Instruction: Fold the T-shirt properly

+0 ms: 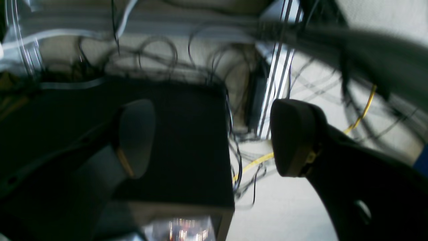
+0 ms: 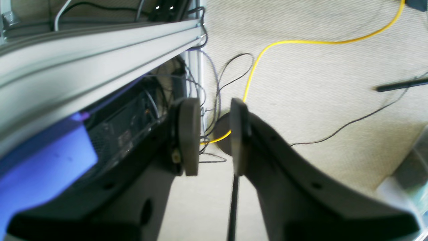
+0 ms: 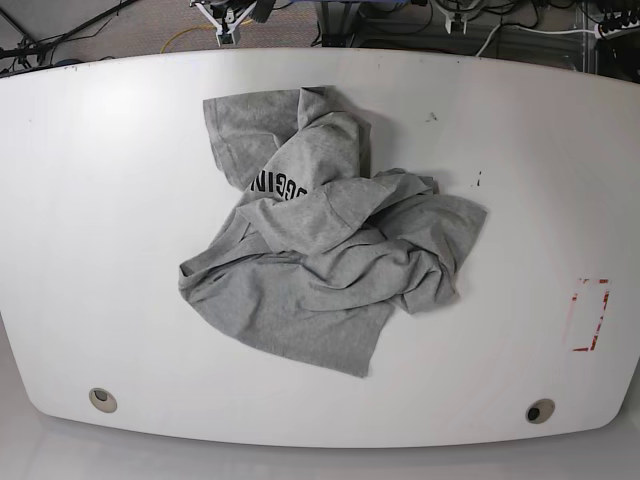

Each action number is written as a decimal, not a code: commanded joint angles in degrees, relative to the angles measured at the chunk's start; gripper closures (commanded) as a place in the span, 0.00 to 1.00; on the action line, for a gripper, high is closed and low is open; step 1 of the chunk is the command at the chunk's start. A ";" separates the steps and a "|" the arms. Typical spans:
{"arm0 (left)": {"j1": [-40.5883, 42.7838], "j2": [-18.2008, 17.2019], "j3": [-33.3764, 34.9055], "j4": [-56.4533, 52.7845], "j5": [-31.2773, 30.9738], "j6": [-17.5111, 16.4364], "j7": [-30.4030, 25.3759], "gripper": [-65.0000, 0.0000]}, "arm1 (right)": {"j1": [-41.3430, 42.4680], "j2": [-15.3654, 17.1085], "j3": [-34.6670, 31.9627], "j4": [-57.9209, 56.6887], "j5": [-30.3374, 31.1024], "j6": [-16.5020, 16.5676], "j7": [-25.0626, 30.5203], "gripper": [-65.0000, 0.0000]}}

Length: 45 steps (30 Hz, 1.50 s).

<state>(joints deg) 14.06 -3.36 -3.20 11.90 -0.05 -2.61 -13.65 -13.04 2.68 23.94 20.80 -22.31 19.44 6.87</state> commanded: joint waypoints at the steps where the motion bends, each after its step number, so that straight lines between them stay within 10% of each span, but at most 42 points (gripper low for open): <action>1: 2.24 -0.29 0.08 2.74 -0.08 -0.16 -0.72 0.23 | -2.83 0.18 0.01 3.86 0.20 0.03 1.17 0.78; 12: 15.43 -0.38 -0.01 22.87 -0.08 -0.16 -0.55 0.23 | -14.00 -1.40 0.19 19.77 0.99 0.47 1.17 0.78; 45: 58.59 -5.22 -4.84 90.47 -0.25 -0.16 -0.55 0.23 | -57.78 -2.90 -3.07 79.29 32.99 0.65 -1.82 0.77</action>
<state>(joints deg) 70.50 -8.38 -7.88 100.40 -0.08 -2.79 -13.10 -69.08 -0.34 20.58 97.12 8.95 19.66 4.86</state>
